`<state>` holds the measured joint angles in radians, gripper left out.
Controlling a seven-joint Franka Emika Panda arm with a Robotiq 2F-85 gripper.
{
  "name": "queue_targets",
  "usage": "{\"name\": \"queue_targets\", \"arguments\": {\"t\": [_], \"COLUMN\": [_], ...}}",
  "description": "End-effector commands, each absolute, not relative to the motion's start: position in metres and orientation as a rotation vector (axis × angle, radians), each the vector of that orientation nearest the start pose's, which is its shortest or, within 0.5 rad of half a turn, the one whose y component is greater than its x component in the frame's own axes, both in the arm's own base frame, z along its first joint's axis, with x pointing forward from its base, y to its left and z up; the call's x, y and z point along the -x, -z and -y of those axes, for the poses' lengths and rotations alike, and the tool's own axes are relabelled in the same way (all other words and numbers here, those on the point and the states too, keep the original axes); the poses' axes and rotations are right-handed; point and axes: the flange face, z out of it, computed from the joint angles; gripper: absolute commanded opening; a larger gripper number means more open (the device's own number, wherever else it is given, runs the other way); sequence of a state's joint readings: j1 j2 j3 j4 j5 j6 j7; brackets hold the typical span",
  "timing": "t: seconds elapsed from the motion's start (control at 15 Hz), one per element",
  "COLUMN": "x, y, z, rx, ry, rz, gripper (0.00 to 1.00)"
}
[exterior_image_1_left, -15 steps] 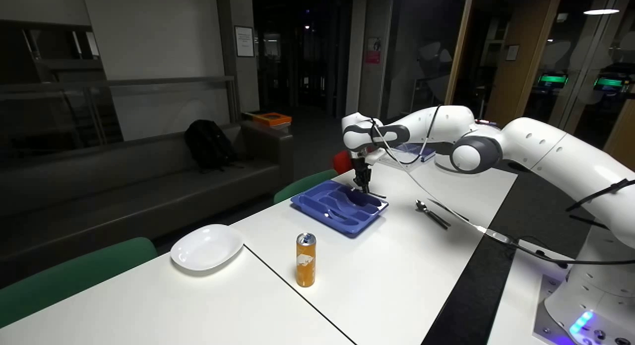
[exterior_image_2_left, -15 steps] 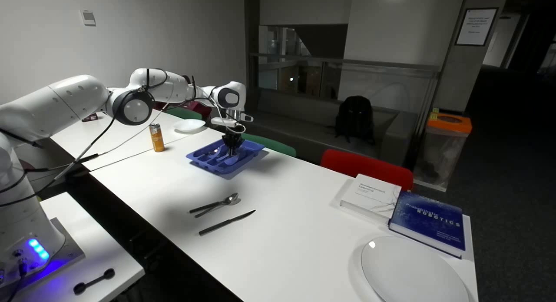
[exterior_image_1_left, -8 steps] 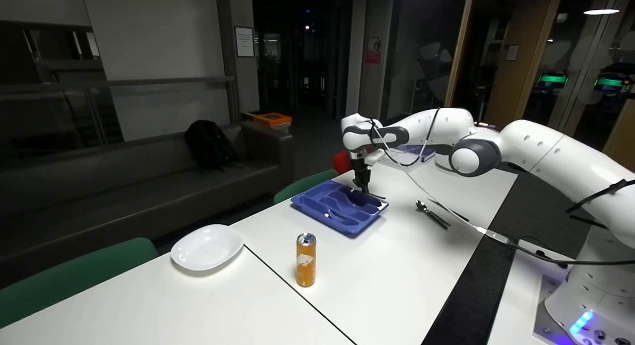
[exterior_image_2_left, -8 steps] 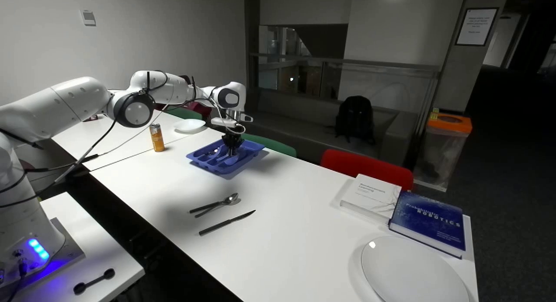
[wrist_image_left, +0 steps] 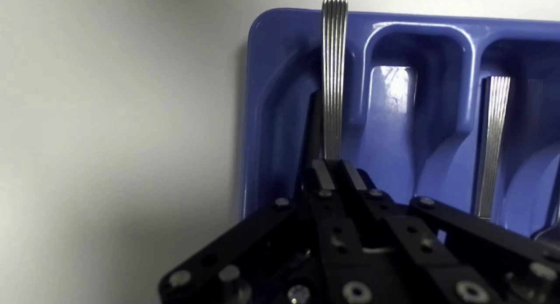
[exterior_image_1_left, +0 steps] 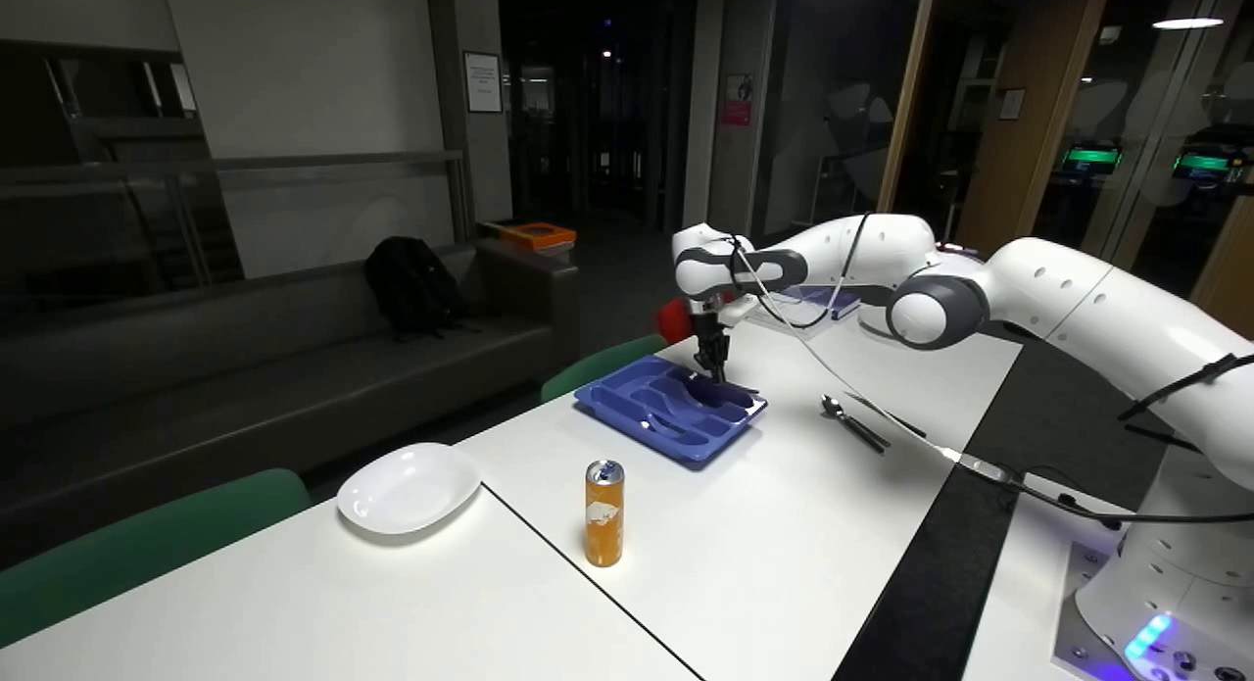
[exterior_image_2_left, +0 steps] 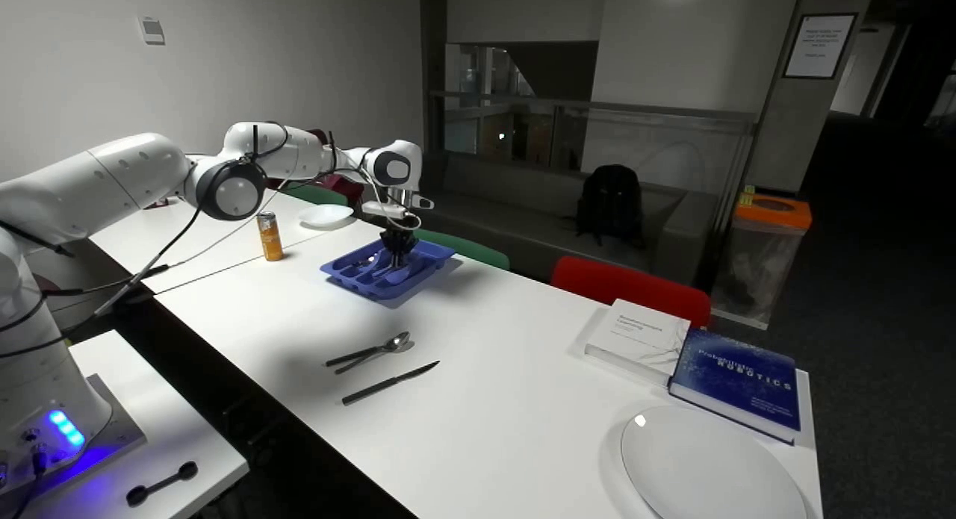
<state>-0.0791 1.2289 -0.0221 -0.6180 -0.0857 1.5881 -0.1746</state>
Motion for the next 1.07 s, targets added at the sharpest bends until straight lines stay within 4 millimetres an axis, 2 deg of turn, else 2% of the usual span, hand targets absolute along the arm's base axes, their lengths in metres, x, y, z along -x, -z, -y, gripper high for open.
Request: {"name": "queue_targets", "arguments": {"t": [0.0,0.67,0.73,0.8,1.0], "x": [-0.7723,-0.7730,-0.7724,-0.7721,-0.7713], "y": [-0.2152,-0.2168,-0.2172,-0.2174,-0.2182], "z": [0.0800,0.0824,0.0827,0.0828,0.0841], "rx": [3.157,3.154,3.151,3.149,3.146], "ry": [-0.429,-0.418,-0.425,-0.428,-0.435], "rz": [0.177,0.170,0.171,0.167,0.163], "gripper": [0.02,0.02,0.34,0.36,0.58]}}
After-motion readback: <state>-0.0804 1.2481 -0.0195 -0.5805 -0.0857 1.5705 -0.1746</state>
